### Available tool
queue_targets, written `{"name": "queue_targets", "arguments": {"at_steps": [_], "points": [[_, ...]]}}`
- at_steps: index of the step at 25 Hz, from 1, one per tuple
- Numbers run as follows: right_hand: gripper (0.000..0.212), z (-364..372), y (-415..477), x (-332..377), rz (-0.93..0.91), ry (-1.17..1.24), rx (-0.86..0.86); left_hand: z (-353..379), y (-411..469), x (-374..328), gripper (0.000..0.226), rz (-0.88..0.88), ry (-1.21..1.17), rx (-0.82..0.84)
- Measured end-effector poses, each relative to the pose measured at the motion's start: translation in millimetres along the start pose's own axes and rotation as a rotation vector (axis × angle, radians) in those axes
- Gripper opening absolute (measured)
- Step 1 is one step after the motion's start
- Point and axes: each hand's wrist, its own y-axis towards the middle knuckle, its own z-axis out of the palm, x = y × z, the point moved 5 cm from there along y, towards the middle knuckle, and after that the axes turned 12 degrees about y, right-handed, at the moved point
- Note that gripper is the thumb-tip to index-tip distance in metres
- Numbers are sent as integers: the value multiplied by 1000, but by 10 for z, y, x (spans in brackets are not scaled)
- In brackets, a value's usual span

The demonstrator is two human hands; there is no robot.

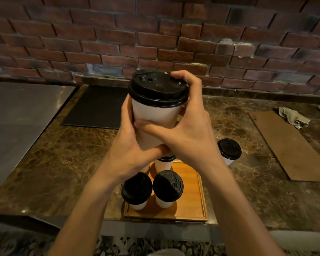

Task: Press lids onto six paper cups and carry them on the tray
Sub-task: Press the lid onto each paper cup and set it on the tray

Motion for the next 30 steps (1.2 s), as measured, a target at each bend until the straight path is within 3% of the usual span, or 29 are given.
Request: {"name": "queue_targets", "arguments": {"at_steps": [5,9,14,17,20,22,24,27,30], "points": [[95,-60,-13,-10,19,50,24,157,55,141,108,-9,-212,-48],[94,-113,-20,5,37,82,82,143,79,180,84,-26,-152,-12],[85,-211,-11,171,136,16,177,152,58,123,80,-20,-123,-30],[66,-284,170,464,76,-185,88,179,37,66,82,-24,-111,-101],[61,-125,398,562,59,-628,161,253,59,-32,80,-39,-19,-166],[48,-47,466,532,68,-758,151,291,67,-80,80,-70,55,-217],[37,-52,450,575,-31,-619,151,292,60,-69,79,-64,26,-211],[26,-116,442,634,-186,-317,407,216,78,-64,74,-20,-91,-85],[24,-146,444,561,-193,-61,609,176,92,-75,79,19,-134,107]]}}
